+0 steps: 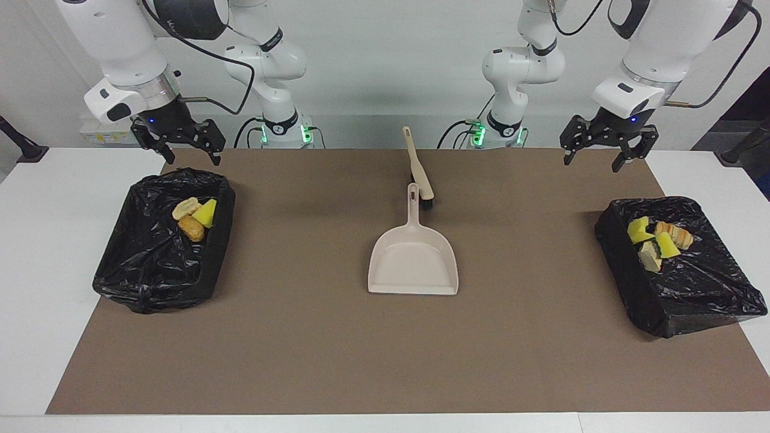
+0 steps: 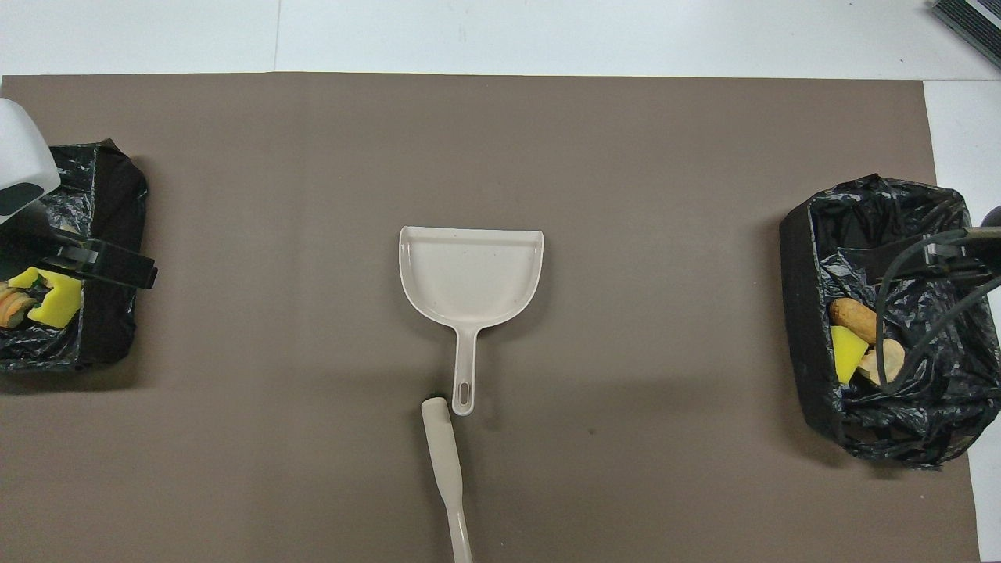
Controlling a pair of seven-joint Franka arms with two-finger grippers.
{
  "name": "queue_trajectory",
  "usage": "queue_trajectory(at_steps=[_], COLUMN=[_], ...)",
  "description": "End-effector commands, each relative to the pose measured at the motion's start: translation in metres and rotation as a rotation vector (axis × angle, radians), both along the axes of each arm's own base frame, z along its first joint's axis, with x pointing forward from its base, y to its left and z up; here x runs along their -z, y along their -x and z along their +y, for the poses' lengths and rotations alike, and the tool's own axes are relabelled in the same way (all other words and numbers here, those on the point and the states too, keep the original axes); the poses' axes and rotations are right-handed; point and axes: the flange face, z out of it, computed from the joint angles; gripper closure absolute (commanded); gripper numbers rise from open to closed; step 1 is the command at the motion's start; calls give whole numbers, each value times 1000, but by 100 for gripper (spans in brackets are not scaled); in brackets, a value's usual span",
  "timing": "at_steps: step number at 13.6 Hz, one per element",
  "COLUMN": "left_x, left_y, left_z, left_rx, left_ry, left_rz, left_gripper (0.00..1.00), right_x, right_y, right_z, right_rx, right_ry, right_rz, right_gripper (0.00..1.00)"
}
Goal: Sweep and dump trash in bin
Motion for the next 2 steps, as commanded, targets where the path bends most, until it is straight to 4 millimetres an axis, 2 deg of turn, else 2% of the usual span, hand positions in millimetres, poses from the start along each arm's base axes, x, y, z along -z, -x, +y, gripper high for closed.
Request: queue_trajectory(at_steps=[1, 2], left_x=[-7, -7], left_y=[4, 4], left_z=[6, 6], left_rx=[7, 8], left_ry=[-6, -6], left_rz=[6, 4], left_gripper=[0, 0], right_x=[0, 0], right_y=[8, 8], right_z=[-2, -2], right_rx=[18, 18], right_ry=[-1, -1], right_rz=[1, 2], right_gripper=[0, 0])
